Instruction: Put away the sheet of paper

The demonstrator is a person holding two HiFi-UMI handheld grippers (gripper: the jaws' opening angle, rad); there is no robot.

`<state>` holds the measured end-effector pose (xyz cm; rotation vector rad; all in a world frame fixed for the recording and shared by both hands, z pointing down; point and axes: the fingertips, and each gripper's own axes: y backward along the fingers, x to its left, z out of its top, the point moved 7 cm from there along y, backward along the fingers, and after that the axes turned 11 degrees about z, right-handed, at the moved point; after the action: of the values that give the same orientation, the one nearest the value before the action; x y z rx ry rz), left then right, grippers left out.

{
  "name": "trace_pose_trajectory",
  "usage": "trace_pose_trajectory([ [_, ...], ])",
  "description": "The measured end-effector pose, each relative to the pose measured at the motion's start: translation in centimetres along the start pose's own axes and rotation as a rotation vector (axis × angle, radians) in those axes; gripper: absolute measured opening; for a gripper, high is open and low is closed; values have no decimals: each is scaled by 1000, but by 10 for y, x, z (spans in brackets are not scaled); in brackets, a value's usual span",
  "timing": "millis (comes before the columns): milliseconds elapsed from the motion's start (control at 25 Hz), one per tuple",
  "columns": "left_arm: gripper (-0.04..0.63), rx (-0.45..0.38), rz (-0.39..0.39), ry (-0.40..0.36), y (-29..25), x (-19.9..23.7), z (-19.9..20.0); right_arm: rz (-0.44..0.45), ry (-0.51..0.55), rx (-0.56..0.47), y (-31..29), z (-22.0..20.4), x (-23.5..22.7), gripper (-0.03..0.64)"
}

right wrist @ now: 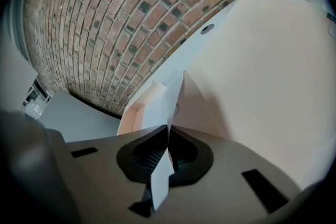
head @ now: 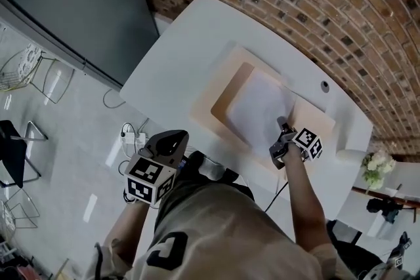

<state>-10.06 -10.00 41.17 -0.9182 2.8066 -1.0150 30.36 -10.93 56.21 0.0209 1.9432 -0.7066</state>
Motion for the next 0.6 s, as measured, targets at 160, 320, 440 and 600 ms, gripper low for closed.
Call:
trace_pose_trajectory([
  [160,14,-5,-5,-9,0,5,4,-2,-17,-2,-7,-4,3,23],
  [320,14,-10,-14,-21,-2,4,7,15,-52,-10,-8,-7,5,23],
  [440,14,-16,-22,-32,-2,4,8,31,-61,-15,-12,-9,8,23],
  [600,14,-19,-19,-30,0,8,7,33,-64,-16,-15,-10,10,23],
])
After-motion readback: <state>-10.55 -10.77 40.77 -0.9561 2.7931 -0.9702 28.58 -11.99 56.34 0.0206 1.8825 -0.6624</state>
